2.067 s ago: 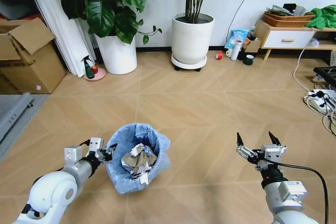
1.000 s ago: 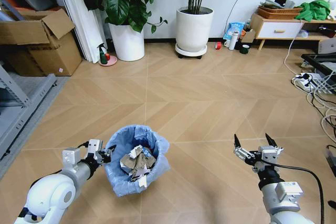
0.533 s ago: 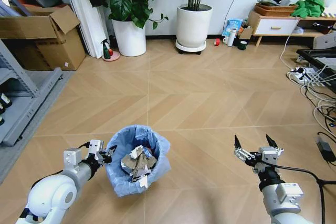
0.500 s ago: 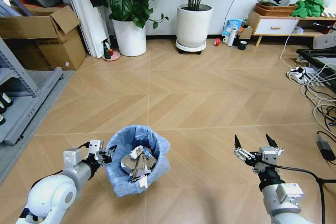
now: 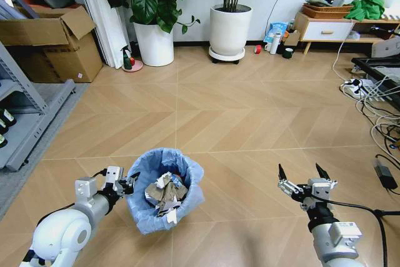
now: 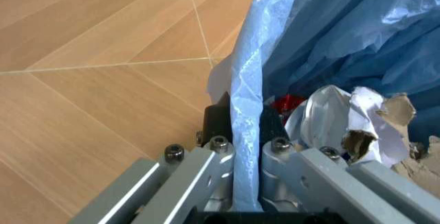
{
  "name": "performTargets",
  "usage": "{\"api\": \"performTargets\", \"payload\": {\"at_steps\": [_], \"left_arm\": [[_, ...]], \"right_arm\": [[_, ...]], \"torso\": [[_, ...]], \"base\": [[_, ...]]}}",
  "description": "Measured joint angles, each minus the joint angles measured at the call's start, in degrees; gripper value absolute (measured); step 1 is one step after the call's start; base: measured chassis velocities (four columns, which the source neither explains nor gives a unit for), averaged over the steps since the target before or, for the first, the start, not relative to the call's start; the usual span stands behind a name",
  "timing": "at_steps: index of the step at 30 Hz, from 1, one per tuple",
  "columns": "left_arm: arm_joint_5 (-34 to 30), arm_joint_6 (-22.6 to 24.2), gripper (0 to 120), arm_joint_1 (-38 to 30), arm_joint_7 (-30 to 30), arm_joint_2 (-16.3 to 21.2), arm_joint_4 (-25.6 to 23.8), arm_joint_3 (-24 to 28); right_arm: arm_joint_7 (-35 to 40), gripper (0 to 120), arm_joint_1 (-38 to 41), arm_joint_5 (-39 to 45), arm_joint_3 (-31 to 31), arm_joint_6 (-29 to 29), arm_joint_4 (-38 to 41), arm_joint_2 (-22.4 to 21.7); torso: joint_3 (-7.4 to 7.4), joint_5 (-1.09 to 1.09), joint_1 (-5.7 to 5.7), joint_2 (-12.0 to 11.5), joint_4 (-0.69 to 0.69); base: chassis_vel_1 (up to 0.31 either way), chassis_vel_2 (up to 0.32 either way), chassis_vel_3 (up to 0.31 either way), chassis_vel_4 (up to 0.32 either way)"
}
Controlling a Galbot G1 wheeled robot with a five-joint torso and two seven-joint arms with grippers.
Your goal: Pick up the trash bin and place the garbage on the floor into it.
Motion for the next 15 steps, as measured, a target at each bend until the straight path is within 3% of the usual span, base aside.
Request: {"api": "performTargets", "payload": {"at_steps": [10, 15], "left_arm": [[0.96, -0.38, 0, 0.34, 0.35, -1.08, 0.3, -0.33], [-0.02, -0.11, 0, -0.42, -5.91, -1.08, 0.56, -0.04]], "right_arm": [[-0.1, 100, 0.42, 0.21, 0.6, 1.29, -1.07, -0.61], [-0.12, 100, 0.8, 0.26, 1.26, 2.14, -1.53, -0.55]], "torso": [[0.0, 0.02, 0.0, 0.0, -0.01], [0.0, 0.0, 0.0, 0.0, -0.01]], "base": [[-0.079, -0.09, 0.065, 0.083], [-0.012, -0.002, 0.004, 0.008]]}}
